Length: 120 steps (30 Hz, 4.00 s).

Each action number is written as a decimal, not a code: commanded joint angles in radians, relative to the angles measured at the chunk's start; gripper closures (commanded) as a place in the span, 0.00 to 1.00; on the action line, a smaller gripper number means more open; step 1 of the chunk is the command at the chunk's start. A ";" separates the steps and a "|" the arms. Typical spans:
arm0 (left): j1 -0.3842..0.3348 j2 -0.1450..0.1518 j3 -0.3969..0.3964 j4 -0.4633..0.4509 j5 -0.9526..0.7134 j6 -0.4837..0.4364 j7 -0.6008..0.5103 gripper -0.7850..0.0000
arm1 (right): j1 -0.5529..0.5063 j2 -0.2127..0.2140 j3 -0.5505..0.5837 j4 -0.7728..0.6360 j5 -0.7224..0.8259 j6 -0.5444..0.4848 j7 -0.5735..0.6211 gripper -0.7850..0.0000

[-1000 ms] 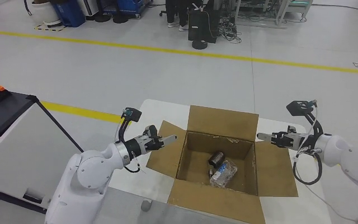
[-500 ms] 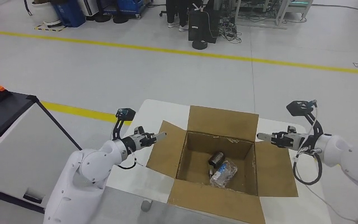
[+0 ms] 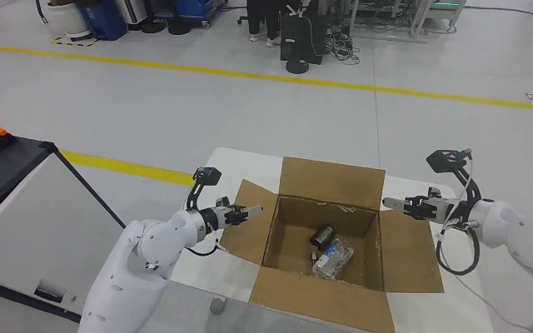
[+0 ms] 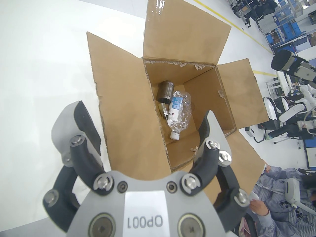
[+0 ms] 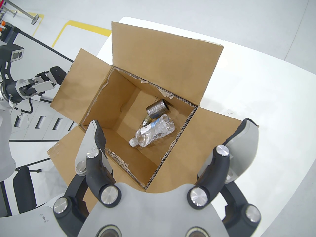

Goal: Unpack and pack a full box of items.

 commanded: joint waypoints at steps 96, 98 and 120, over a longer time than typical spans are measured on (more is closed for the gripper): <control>0.016 0.037 -0.039 -0.248 -0.193 -0.115 -0.026 0.00 | -0.006 0.047 0.094 0.204 0.326 -0.044 0.243 0.00; 0.016 0.037 -0.039 -0.248 -0.193 -0.115 -0.026 0.00 | -0.006 0.047 0.094 0.204 0.326 -0.044 0.243 0.00; 0.082 0.047 -0.176 -0.296 -0.210 -0.013 0.093 0.00 | -0.046 0.043 0.101 0.484 0.624 -0.045 0.620 0.00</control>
